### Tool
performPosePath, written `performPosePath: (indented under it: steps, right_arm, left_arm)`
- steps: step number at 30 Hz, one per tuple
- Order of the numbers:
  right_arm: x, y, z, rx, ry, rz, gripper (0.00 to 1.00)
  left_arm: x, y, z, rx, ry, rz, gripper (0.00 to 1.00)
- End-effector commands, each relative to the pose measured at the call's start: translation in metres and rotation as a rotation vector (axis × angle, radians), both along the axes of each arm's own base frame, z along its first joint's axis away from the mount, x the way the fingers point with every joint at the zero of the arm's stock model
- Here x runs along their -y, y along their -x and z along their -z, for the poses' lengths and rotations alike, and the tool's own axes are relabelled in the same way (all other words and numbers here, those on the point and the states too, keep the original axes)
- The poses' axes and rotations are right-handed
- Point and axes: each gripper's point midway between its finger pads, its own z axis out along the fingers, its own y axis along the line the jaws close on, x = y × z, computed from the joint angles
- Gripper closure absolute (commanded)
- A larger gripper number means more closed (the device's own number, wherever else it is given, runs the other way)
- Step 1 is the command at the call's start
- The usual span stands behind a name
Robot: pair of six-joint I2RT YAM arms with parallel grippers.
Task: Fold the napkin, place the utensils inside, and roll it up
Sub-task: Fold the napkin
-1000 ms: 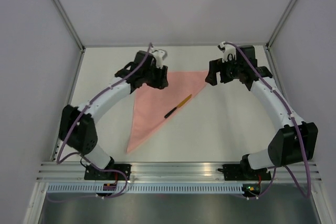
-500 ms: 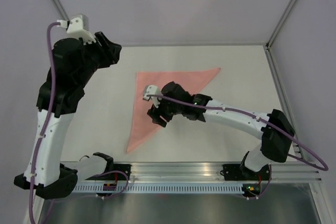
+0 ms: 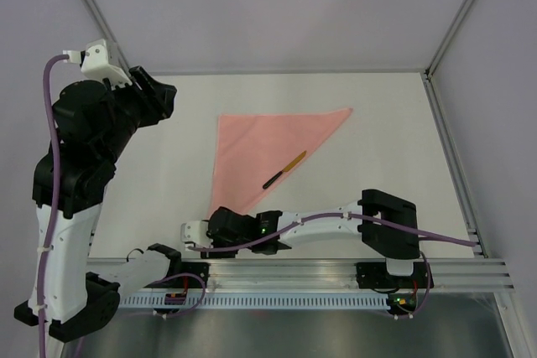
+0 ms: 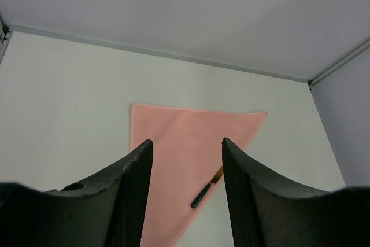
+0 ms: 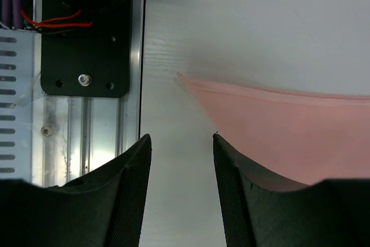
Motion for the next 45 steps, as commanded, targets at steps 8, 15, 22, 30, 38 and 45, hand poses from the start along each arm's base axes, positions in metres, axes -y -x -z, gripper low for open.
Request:
performPosePath:
  steps: [8, 15, 22, 30, 38, 45]
  right_arm:
    - [-0.038, -0.013, 0.006, 0.203, -0.120, 0.001, 0.52]
    - [-0.044, -0.001, 0.016, 0.237, -0.122, -0.031, 0.52]
    - [-0.049, -0.003, 0.033, 0.272, -0.113, -0.029, 0.52]
    - [-0.050, -0.009, 0.043, 0.312, -0.110, -0.017, 0.51]
    - [-0.048, -0.013, 0.055, 0.338, -0.097, -0.013, 0.51]
    - [-0.046, -0.020, 0.052, 0.377, -0.102, 0.007, 0.50]
  left_arm:
    - [-0.005, 0.009, 0.011, -0.026, 0.010, -0.019, 0.44]
    - [-0.005, 0.007, 0.017, -0.037, -0.001, -0.020, 0.44]
    - [-0.004, 0.008, 0.020, -0.040, -0.002, -0.011, 0.44]
    - [-0.002, 0.006, 0.024, -0.046, -0.006, -0.006, 0.44]
    - [-0.001, 0.004, 0.029, -0.049, -0.008, -0.001, 0.44]
    - [0.002, 0.002, 0.032, -0.055, -0.010, 0.009, 0.45]
